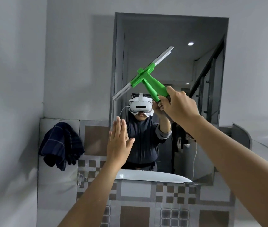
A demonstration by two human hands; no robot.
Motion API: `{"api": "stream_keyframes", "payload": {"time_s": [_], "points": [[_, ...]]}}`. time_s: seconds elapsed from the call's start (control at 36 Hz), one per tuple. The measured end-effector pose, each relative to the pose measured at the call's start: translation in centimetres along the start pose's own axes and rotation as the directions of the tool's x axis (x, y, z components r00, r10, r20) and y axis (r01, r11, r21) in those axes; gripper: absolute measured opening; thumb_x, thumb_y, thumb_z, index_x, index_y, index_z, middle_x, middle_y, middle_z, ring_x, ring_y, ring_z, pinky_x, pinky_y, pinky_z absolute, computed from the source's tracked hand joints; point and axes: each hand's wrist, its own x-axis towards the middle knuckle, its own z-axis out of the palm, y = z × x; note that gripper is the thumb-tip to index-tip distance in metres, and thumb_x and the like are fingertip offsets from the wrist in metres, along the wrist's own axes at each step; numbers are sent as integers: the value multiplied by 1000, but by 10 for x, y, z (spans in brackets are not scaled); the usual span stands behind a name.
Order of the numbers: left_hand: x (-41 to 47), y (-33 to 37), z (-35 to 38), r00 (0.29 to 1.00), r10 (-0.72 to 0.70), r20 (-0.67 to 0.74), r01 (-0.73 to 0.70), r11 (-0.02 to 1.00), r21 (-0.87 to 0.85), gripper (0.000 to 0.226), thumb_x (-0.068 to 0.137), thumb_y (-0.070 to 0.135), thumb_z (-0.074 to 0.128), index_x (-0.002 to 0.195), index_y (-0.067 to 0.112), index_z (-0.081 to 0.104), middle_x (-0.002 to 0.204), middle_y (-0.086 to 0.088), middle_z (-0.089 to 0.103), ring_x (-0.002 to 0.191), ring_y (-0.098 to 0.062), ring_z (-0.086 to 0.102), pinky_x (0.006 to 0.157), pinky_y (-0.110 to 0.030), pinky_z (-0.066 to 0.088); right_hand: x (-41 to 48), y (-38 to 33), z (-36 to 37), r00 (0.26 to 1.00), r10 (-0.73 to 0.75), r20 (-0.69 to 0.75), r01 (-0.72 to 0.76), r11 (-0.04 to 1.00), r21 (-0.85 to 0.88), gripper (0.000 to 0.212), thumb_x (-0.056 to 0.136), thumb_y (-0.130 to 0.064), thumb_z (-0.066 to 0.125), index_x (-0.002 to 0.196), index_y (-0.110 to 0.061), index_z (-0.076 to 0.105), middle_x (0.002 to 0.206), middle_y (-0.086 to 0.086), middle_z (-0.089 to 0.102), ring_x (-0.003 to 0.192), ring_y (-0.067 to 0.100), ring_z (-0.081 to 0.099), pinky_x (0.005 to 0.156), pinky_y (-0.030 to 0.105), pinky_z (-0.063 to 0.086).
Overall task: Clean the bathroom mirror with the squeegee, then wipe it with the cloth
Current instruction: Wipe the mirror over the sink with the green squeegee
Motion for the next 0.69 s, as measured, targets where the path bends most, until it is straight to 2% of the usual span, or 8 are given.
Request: {"api": "stream_keyframes", "payload": {"time_s": [0.06, 0.17, 0.31, 0.47, 0.53, 0.61, 0.69], "points": [[-1, -3, -2, 1000, -2, 0, 2, 1000, -2, 80, 93, 38, 46, 144, 17, -13, 149, 1, -25, 138, -14, -23, 113, -35, -5, 1, 3, -3, 1000, -27, -1, 27, 999, -43, 29, 94, -33, 44, 105, -6, 48, 82, 12, 58, 71, 33, 55, 58, 32, 35], [0, -5, -2, 1000, 9, -11, -9, 1000, 11, 82, 92, 39, 46, 144, 16, -13, 149, 1, -25, 137, -15, -22, 113, -34, -4, 1, 17, -12, 998, -66, 10, 67, 991, -116, 31, 94, -33, 45, 112, -8, 49, 79, 10, 55, 65, 27, 46, 59, 31, 33], [0, -6, 1, 999, 26, -27, -26, 999, 22, 84, 90, 39, 50, 145, 14, -8, 151, -1, -19, 139, -17, -18, 114, -37, 1, -1, 47, -26, 990, -139, 20, 140, 969, -203, 30, 94, -35, 43, 113, -11, 48, 87, 12, 63, 76, 33, 59, 60, 33, 36], [0, -8, 4, 996, 55, -71, -53, 998, 28, 87, 86, 37, 56, 145, 10, -2, 153, -4, -9, 141, -20, -9, 114, -36, 5, -11, 82, -46, 989, -142, 43, 148, 960, -236, 29, 94, -37, 43, 108, -12, 48, 81, 11, 65, 68, 33, 60, 63, 40, 50], [1, -10, 5, 996, 57, -71, -55, 998, 29, 89, 85, 37, 58, 145, 10, -1, 153, -5, -7, 141, -21, -7, 115, -40, 9, -15, 92, -52, 989, -138, 48, 146, 958, -248, 29, 94, -36, 44, 108, -11, 49, 79, 10, 64, 63, 29, 57, 60, 36, 48], [1, -12, 7, 996, 52, -69, -51, 998, 29, 90, 84, 37, 59, 146, 10, 0, 154, -7, -4, 142, -22, -6, 115, -44, 15, -21, 105, -59, 994, -104, 42, 112, 956, -271, 29, 94, -36, 45, 108, -11, 50, 80, 10, 64, 62, 26, 49, 58, 31, 36], [2, -12, 8, 997, 50, -66, -49, 999, 23, 89, 84, 35, 59, 146, 10, -1, 154, -6, -5, 142, -22, -7, 115, -44, 14, -27, 116, -64, 997, -71, 35, 78, 954, -290, 28, 94, -36, 45, 105, -11, 50, 81, 13, 64, 64, 29, 51, 59, 31, 35]]}}
